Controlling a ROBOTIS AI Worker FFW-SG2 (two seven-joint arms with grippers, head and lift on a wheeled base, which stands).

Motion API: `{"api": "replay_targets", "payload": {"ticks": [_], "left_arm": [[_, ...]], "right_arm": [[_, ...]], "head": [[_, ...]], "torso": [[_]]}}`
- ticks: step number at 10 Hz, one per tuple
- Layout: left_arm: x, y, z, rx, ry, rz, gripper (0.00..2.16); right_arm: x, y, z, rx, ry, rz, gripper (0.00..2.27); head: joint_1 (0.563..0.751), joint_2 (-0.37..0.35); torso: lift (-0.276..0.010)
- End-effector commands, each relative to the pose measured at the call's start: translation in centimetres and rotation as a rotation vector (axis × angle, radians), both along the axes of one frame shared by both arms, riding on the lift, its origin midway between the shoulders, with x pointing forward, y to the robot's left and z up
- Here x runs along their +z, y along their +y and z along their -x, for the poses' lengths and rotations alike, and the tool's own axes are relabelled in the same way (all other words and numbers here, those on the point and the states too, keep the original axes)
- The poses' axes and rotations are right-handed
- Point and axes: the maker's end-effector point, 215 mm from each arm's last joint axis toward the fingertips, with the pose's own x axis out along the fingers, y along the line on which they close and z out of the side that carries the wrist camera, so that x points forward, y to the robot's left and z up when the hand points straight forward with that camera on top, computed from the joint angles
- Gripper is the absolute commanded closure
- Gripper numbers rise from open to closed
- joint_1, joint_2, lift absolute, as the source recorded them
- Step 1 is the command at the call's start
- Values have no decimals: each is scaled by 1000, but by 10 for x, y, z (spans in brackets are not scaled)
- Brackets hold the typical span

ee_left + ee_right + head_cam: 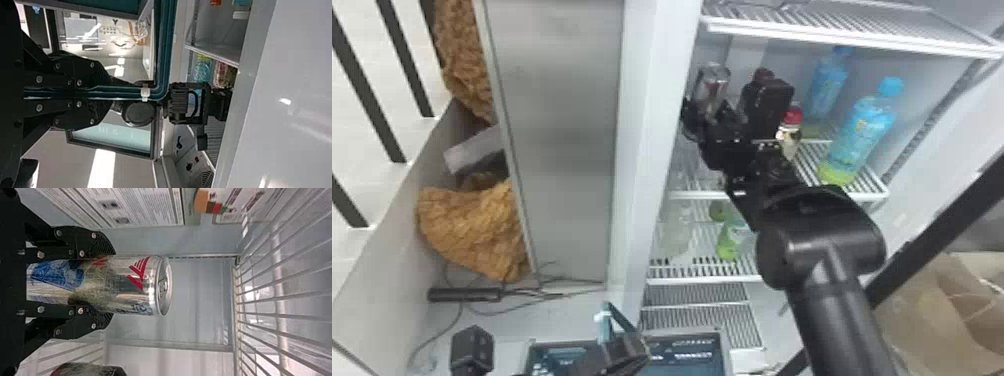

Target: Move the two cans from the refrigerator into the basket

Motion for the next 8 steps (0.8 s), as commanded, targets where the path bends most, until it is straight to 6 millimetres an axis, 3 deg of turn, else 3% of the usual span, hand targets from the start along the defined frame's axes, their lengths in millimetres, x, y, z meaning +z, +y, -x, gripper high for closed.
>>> {"api": "replay_targets", "payload": {"ticks": [1, 5, 8], "left_arm": [[0, 1, 0, 3, 0, 0, 1191], [0, 0, 1, 2, 3, 4, 1191], [-1, 0, 2, 2, 5, 4, 1190]], "right_arm": [[3, 4, 16, 14, 3, -15, 1245], [6, 12, 66, 44, 32, -22, 1245], [8, 5, 99, 43, 46, -33, 1245]], "head": [[695, -201], [695, -200], [695, -210]], "torso": [[-31], [-31], [-31]]}}
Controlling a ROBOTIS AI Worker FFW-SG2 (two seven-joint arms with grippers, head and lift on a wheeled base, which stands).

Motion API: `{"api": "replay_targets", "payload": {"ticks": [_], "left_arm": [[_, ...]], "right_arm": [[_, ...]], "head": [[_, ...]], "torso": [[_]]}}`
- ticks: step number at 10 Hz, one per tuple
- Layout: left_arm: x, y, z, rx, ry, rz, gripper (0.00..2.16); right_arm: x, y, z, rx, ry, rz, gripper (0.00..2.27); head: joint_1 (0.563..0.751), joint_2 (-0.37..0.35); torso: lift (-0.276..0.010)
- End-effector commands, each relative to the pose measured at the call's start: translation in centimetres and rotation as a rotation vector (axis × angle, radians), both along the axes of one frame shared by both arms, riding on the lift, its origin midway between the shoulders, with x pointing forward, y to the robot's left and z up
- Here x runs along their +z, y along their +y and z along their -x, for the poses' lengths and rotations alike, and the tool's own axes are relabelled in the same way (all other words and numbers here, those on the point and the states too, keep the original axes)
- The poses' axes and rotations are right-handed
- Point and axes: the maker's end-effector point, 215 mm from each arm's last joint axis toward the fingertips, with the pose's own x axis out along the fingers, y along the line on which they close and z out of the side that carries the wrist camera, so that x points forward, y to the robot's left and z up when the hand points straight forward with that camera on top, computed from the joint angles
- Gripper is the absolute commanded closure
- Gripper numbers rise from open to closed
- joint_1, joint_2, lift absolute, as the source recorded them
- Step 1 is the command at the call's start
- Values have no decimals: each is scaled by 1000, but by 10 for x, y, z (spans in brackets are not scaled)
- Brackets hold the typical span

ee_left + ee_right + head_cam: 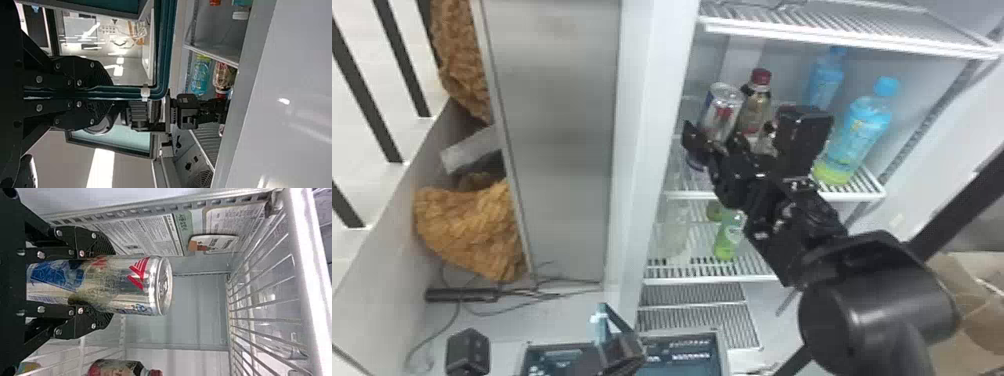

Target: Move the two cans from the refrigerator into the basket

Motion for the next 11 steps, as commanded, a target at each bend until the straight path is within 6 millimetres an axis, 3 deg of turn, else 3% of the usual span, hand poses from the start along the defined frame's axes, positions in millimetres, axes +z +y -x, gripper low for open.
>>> {"api": "replay_targets", "payload": {"ticks": [1, 5, 9, 11], "left_arm": [[-1, 0, 0, 1, 1, -2, 1190], [0, -2, 0, -3, -1, -1, 1190], [1, -1, -1, -3, -6, -3, 1191], [1, -1, -2, -1, -6, -3, 1190]], "right_arm": [[0, -3, 19, -1, 12, -3, 1245], [2, -20, 69, -19, 47, -17, 1245], [-2, 9, 148, 84, 137, -59, 1245], [-26, 27, 181, 142, 235, -96, 1245]], "head": [[695, -216], [695, -253], [695, -261], [695, -256]], "torso": [[-31], [-31], [-31], [-31]]}}
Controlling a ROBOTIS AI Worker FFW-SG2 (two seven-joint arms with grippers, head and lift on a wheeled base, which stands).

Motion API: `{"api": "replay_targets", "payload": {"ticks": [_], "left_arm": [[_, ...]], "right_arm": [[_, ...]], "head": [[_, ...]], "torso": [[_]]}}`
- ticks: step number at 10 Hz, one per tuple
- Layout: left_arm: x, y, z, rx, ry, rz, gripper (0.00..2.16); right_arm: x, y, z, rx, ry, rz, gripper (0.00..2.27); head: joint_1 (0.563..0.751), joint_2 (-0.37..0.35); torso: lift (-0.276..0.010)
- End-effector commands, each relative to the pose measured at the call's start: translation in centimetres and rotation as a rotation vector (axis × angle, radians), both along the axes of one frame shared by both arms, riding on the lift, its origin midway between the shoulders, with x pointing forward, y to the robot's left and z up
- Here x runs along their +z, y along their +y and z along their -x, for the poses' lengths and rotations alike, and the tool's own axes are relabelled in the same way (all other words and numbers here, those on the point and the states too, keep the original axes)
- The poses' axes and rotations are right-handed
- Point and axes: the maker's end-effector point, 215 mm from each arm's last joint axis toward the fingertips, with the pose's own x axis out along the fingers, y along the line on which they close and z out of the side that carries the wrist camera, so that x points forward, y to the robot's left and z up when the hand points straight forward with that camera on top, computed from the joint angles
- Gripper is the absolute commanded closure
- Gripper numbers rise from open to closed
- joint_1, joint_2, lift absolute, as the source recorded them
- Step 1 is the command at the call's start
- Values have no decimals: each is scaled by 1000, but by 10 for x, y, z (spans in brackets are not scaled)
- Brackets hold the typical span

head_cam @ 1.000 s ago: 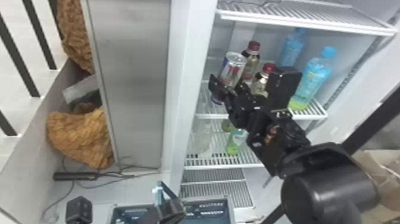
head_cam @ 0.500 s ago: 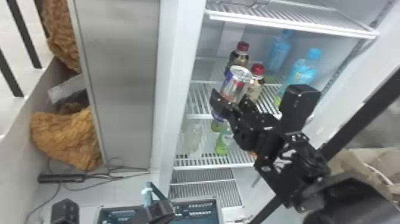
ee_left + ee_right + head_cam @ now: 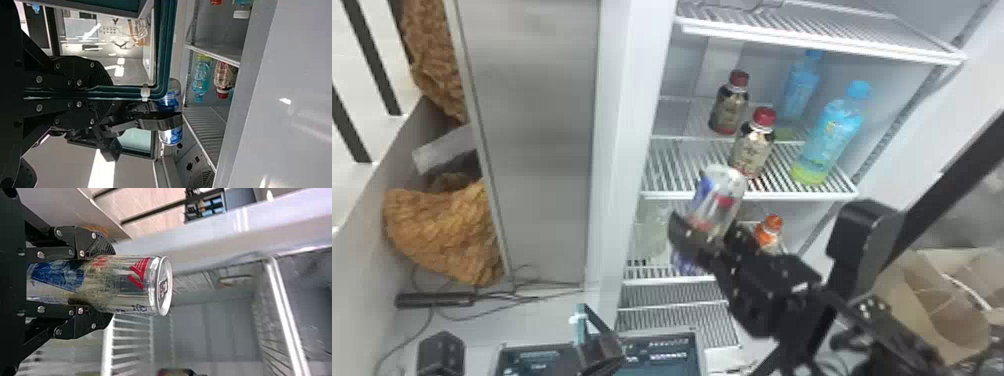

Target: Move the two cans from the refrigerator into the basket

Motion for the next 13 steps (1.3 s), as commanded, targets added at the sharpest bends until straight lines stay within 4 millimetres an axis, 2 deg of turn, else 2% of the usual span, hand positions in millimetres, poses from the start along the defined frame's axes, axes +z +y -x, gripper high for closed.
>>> {"api": "replay_targets", "payload": {"ticks": [1, 4, 7, 10, 12, 13], "left_arm": [[1, 0, 0, -1, -2, 0, 1190], [1, 0, -1, 0, -3, -1, 1190], [0, 0, -1, 0, -2, -3, 1190], [1, 1, -1, 2, -3, -1, 1190], [0, 1, -1, 2, -3, -2, 1191], [0, 1, -1, 2, -3, -3, 1190]], "right_arm": [[-21, 13, 21, 45, 79, -27, 1245], [-55, 31, 54, 112, 202, -62, 1245], [-70, 45, 89, 187, 306, -79, 1245], [-92, 48, 132, 232, 445, -52, 1245], [-107, 46, 146, 246, 510, -37, 1208], [-113, 45, 148, 250, 528, -37, 1058]], "head": [[695, -246], [695, -221], [695, -203], [695, -198], [695, -205], [695, -211]], "torso": [[-31], [-31], [-31], [-31], [-31], [-31]]}}
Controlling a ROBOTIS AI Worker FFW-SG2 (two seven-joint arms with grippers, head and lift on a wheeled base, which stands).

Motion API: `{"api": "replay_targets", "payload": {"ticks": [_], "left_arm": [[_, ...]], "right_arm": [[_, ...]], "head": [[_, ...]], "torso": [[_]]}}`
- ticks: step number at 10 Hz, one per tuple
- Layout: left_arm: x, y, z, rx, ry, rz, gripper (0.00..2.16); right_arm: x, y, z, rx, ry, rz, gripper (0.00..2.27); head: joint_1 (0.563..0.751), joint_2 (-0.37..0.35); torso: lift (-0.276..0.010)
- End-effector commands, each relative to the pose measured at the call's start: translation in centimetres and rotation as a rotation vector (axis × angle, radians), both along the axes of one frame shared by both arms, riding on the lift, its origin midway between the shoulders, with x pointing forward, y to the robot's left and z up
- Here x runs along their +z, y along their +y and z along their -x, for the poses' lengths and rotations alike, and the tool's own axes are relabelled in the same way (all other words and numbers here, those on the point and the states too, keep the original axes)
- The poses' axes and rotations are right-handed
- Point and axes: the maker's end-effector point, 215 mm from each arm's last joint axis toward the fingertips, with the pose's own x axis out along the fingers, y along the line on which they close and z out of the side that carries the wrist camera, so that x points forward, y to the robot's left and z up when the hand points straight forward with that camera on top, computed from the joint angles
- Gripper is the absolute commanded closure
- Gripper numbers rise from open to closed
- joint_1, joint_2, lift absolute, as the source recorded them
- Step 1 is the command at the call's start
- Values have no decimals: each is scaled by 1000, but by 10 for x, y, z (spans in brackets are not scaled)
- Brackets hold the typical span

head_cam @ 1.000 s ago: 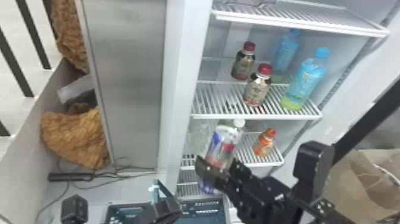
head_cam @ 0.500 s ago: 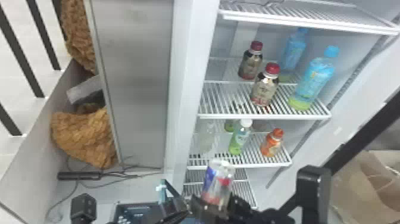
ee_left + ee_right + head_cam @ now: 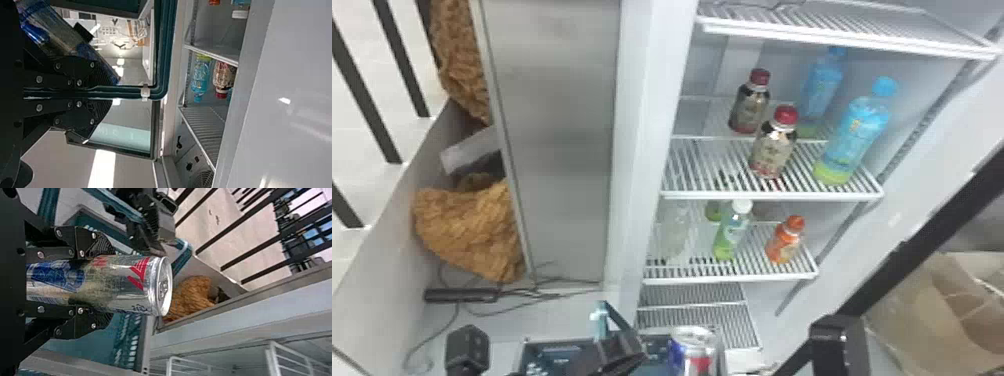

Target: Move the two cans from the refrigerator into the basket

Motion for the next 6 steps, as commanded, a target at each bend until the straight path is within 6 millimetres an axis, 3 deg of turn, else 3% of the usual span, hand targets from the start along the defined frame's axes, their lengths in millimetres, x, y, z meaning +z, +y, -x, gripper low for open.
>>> {"api": "replay_targets", "payload": {"ticks": [1, 3, 4, 6], "left_arm": [[-1, 0, 1, 0, 2, 1, 1190], [0, 0, 1, 1, 2, 3, 1191], [-1, 0, 1, 1, 5, 3, 1191], [-1, 1, 2, 2, 7, 2, 1191]], "right_arm": [[-9, -1, 3, 4, 29, -1, 889], [-11, -1, 5, 10, 41, -3, 306], [-11, 0, 5, 11, 41, -5, 134], [-5, -12, -6, -20, 2, 11, 105]], "head": [[695, -218], [695, -222], [695, -223], [695, -223]], "torso": [[-31], [-31], [-31], [-31]]}}
